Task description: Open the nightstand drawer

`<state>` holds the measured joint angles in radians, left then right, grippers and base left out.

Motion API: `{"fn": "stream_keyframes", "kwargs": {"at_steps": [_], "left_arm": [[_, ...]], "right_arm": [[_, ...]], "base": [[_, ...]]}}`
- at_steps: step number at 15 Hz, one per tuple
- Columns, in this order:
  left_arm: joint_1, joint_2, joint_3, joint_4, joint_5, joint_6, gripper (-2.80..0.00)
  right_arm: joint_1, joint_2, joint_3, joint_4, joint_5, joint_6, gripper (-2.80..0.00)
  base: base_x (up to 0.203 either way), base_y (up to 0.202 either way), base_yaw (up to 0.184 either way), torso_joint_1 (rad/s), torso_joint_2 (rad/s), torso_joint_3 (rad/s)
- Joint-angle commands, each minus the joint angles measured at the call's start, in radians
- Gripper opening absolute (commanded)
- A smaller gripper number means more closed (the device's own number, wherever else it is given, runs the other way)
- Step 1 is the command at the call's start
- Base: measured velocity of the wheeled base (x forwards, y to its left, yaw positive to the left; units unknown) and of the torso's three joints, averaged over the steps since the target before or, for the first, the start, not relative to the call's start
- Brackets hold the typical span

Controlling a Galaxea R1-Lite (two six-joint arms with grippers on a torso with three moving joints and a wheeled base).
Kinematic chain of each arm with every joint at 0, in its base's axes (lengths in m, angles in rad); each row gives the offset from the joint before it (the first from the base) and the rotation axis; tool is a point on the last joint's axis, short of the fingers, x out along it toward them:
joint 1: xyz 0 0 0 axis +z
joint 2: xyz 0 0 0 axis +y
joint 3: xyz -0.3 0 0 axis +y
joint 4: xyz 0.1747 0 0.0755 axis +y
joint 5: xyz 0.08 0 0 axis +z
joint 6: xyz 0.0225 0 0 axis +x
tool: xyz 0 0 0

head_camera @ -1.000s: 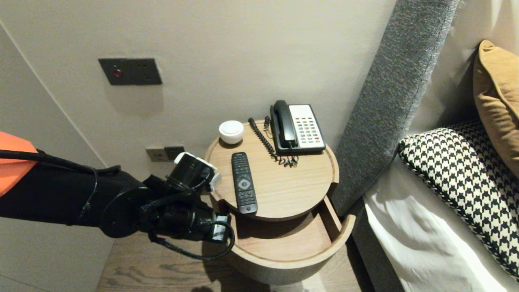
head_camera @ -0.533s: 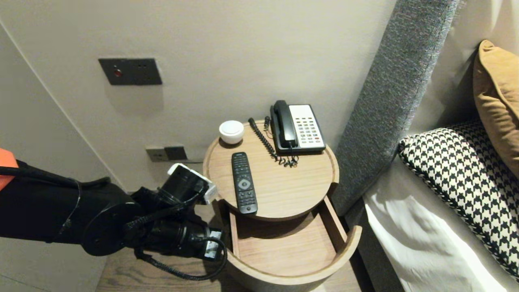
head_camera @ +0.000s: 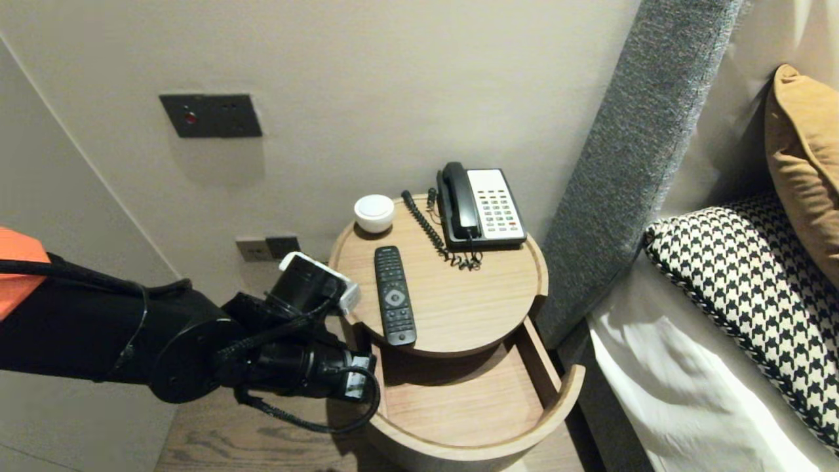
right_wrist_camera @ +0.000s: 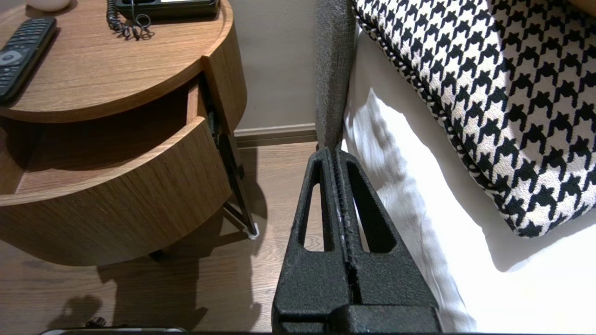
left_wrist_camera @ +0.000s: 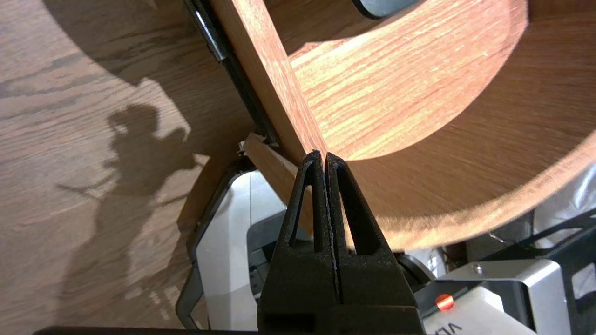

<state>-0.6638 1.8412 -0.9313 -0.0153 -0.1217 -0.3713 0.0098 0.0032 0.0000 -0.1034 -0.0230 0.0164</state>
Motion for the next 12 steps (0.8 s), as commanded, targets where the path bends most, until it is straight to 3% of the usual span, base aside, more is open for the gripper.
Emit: {"fn": "stream_keyframes", "kwargs": {"at_steps": [1,12], "left_arm": [[-0.003,0.046,-0.011,-0.002,-0.001,-0.001,-2.8],[-0.128,-0.003,0.088,-0.001,0.002,0.0,-2.8]], "right_arm": [[-0.001,0.001,0.04,-0.001,0.0,0.0,-2.8],[0.0,0.001,0.04,-0.001,0.0,0.0,-2.8]], "base": [[0.0,0.0,0.0,0.0,0.0,0.0],[0.0,0.0,0.0,0.0,0.0,0.0]]}}
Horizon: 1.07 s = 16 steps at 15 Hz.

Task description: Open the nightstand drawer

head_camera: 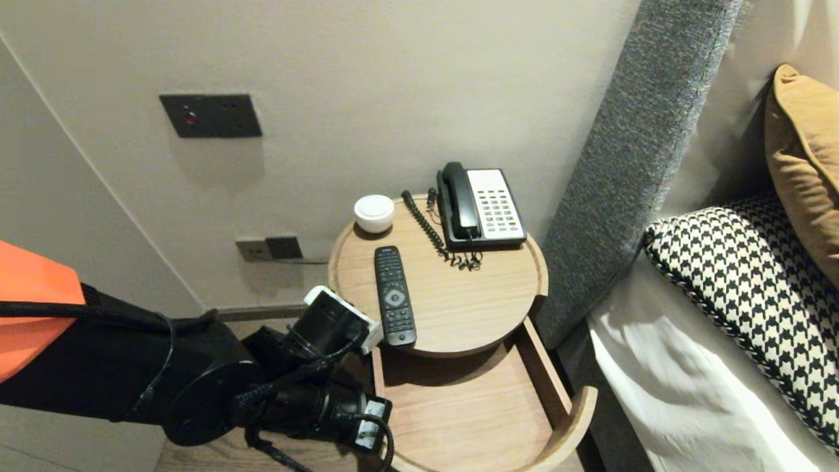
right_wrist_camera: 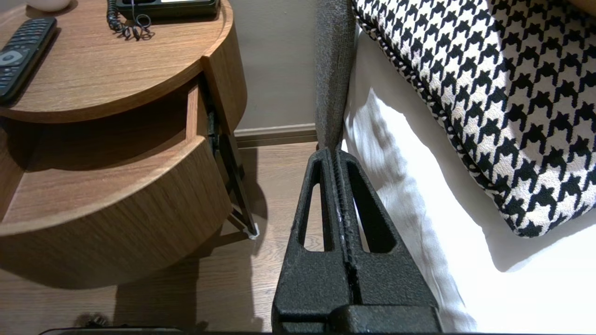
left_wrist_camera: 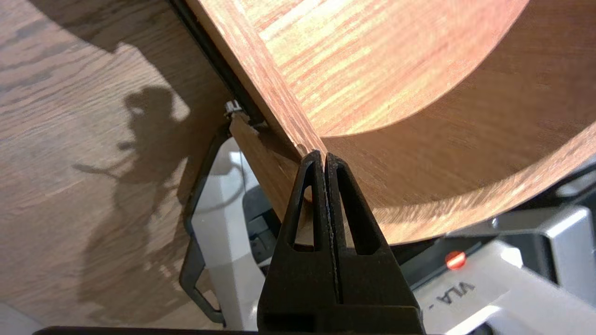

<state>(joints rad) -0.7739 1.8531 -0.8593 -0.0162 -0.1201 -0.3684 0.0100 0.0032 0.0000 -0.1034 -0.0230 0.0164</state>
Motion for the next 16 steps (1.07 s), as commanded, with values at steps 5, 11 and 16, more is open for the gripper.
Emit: {"fn": "stream_keyframes", "kwargs": {"at_steps": [5,11,16], "left_arm": [[-0.038,-0.062,0.092,-0.001,-0.004,-0.003,-2.8],[-0.072,-0.084,0.122,-0.001,-0.004,-0.004,-2.8],[-0.076,-0.094,0.063,-0.002,0.009,-0.014,-2.8]], "right_arm": [[-0.001,0.001,0.04,-0.001,0.0,0.0,-2.8],[0.001,0.001,0.04,-0.001,0.0,0.0,-2.8],[-0.001,0.001,0.04,-0.001,0.0,0.0,-2.8]], "base": [[0.0,0.0,0.0,0.0,0.0,0.0],[0.0,0.0,0.0,0.0,0.0,0.0],[0.0,0.0,0.0,0.0,0.0,0.0]]}}
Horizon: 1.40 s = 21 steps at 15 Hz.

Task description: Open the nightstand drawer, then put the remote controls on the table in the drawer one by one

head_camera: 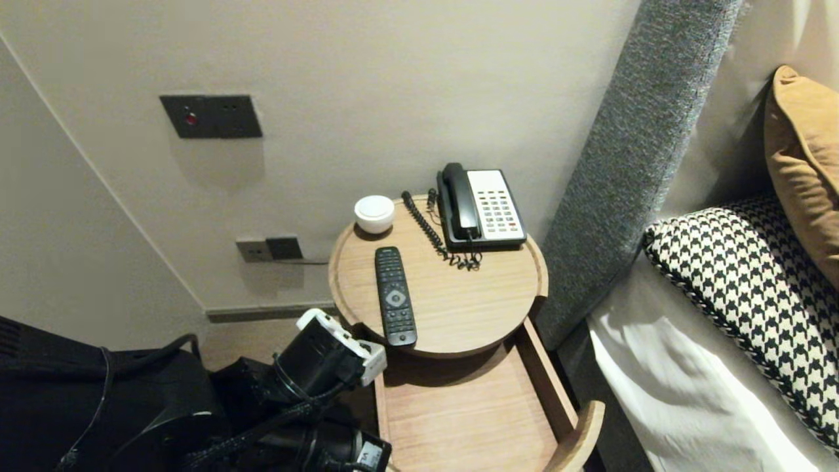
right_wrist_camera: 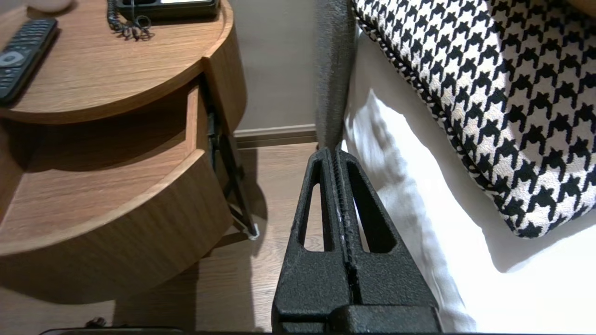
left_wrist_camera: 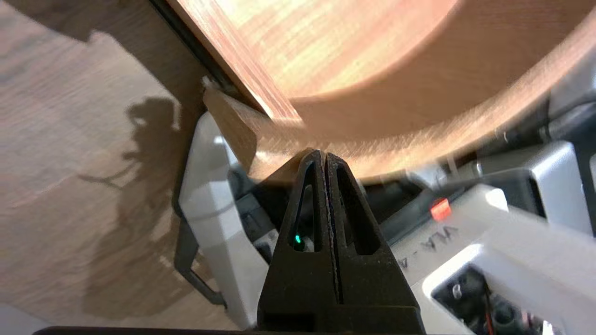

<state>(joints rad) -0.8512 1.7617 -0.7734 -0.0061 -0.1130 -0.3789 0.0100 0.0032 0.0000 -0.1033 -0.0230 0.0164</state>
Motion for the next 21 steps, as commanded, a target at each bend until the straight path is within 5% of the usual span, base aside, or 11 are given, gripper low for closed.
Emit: {"fn": "stream_keyframes", "kwargs": {"at_steps": [1,9,12,15,18,21], "left_arm": [[0.007,-0.002,-0.043,-0.012,0.005,-0.011,-2.8],[0.187,-0.03,-0.295,0.098,0.034,-0.043,-2.8],[0.226,-0.038,-0.442,0.227,0.047,-0.045,-2.8],[0.231,0.008,-0.623,0.433,0.145,-0.057,-2.8],[0.217,0.139,-0.856,0.592,0.26,-0.151,-2.8],[0.208,0.311,-1.127,0.827,0.298,-0.282,-2.8]], "right_arm": [[-0.001,0.001,0.04,-0.001,0.0,0.0,-2.8],[0.001,0.001,0.04,-0.001,0.0,-0.001,-2.8],[-0.001,0.003,0.04,-0.001,0.0,-0.001,-2.8],[0.001,0.003,0.04,-0.001,0.0,-0.001,-2.8],[-0.001,0.003,0.04,-0.001,0.0,-0.001,-2.8],[-0.001,0.003,0.04,-0.001,0.0,-0.001,-2.8]], "base": [[0.0,0.0,0.0,0.0,0.0,0.0],[0.0,0.0,0.0,0.0,0.0,0.0],[0.0,0.0,0.0,0.0,0.0,0.0],[0.0,0.0,0.0,0.0,0.0,0.0],[0.0,0.0,0.0,0.0,0.0,0.0],[0.0,0.0,0.0,0.0,0.0,0.0]]}}
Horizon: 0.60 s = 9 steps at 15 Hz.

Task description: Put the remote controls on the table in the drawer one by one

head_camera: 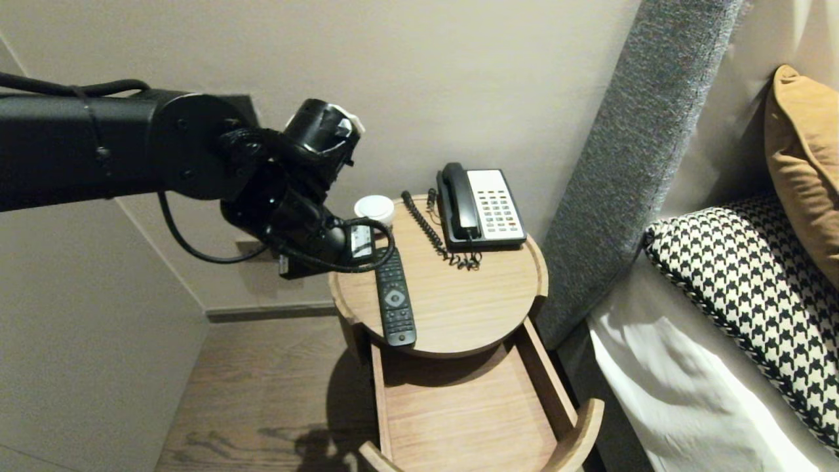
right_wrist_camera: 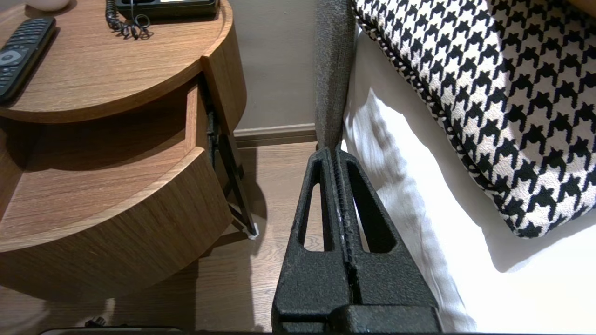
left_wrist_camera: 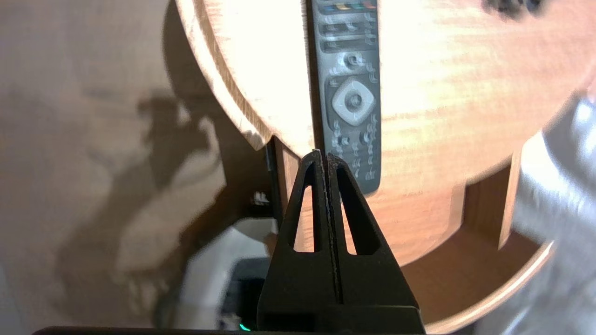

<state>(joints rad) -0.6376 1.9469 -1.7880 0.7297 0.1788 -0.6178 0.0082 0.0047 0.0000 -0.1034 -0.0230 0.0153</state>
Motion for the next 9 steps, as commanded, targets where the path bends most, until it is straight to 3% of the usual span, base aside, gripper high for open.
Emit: {"fn": "stream_keyframes", "kwargs": {"at_steps": [1,2,3,9], "left_arm": [[-0.011,0.162,-0.151,0.117,0.014,-0.074,-2.8],[-0.017,0.192,-0.149,0.127,0.021,-0.099,-1.03],[-0.023,0.207,-0.144,0.13,0.025,-0.109,0.0],[-0.043,0.252,-0.145,0.021,0.091,-0.16,0.0]], "right_arm": [[0.001,0.001,0.04,-0.001,0.0,0.002,-2.8],[0.001,0.001,0.04,-0.001,0.0,0.0,-2.8],[0.001,0.001,0.04,-0.001,0.0,0.0,-2.8],[0.001,0.001,0.04,-0.001,0.0,0.0,-2.8]], "base": [[0.0,0.0,0.0,0.0,0.0,0.0],[0.0,0.0,0.0,0.0,0.0,0.0],[0.0,0.0,0.0,0.0,0.0,0.0],[0.0,0.0,0.0,0.0,0.0,0.0]]}}
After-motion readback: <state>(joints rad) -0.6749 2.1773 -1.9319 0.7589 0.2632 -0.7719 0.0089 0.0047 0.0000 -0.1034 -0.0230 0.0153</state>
